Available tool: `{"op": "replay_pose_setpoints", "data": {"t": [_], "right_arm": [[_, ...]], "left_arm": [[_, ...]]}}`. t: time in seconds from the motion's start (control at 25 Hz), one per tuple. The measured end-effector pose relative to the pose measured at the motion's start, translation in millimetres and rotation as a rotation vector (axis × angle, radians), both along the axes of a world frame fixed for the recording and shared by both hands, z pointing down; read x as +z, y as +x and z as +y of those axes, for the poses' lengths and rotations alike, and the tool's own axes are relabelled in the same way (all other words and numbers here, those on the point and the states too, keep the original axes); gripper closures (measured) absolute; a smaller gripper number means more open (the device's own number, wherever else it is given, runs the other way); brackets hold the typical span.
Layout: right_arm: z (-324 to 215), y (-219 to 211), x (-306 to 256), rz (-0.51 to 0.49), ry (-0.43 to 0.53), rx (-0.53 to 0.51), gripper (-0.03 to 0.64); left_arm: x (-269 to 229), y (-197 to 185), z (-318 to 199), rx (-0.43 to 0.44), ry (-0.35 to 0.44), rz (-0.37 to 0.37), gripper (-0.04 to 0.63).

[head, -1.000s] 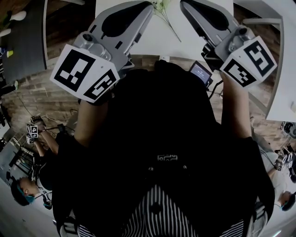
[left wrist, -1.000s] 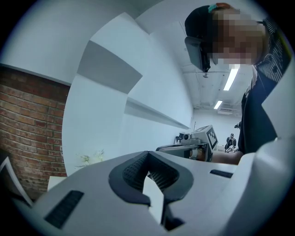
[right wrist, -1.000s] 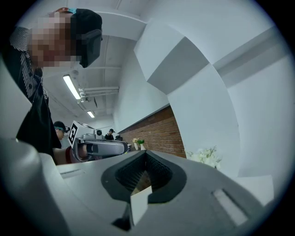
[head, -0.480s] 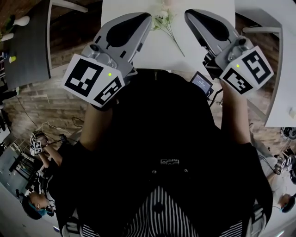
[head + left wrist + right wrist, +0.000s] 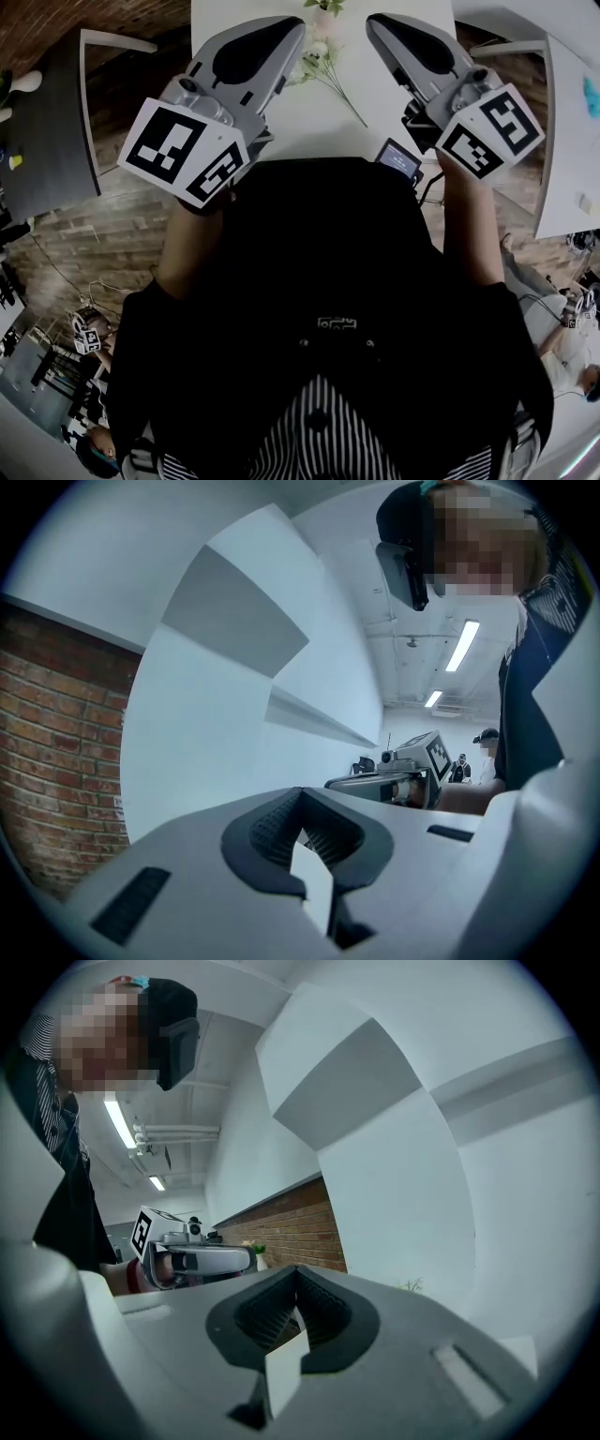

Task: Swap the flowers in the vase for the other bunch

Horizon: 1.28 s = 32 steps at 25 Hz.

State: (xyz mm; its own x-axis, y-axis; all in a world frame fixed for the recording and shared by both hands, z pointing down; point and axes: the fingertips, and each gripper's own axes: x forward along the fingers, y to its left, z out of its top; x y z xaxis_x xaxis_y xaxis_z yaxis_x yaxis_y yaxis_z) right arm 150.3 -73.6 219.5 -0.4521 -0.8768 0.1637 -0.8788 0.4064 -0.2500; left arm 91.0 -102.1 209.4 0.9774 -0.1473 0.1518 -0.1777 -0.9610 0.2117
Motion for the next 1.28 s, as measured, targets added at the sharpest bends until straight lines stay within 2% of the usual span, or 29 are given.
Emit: {"op": "replay_pose_setpoints", "data": {"t": [0.24, 0.52, 0.76, 0.96, 1.16, 1.28], "right_arm": [[-27, 0, 19, 0.009, -0.045, 0.019, 0.62], [-58, 4, 40, -0.029, -0.095, 0.055, 0.618], [-66, 10, 52, -0.04, -0.109, 0.07, 0.618], [-71, 10, 60, -0.051, -0.128, 0.078, 0.618], [-80, 13, 73, -0.055, -0.137, 0.092, 0.618], [-84, 13, 78, -0.056, -0.147, 0.097, 0.618]], "left_arm": [[22, 5, -18, 0.049, -0.052, -0.052, 0.589], [29, 5, -44, 0.054, -0.071, -0.053, 0.589], [36, 9, -49, 0.059, -0.069, -0.076, 0.589], [44, 12, -52, 0.094, -0.09, -0.099, 0.59], [57, 15, -66, 0.078, -0.103, -0.101, 0.589], [64, 20, -63, 0.1, -0.123, -0.111, 0.589]]}}
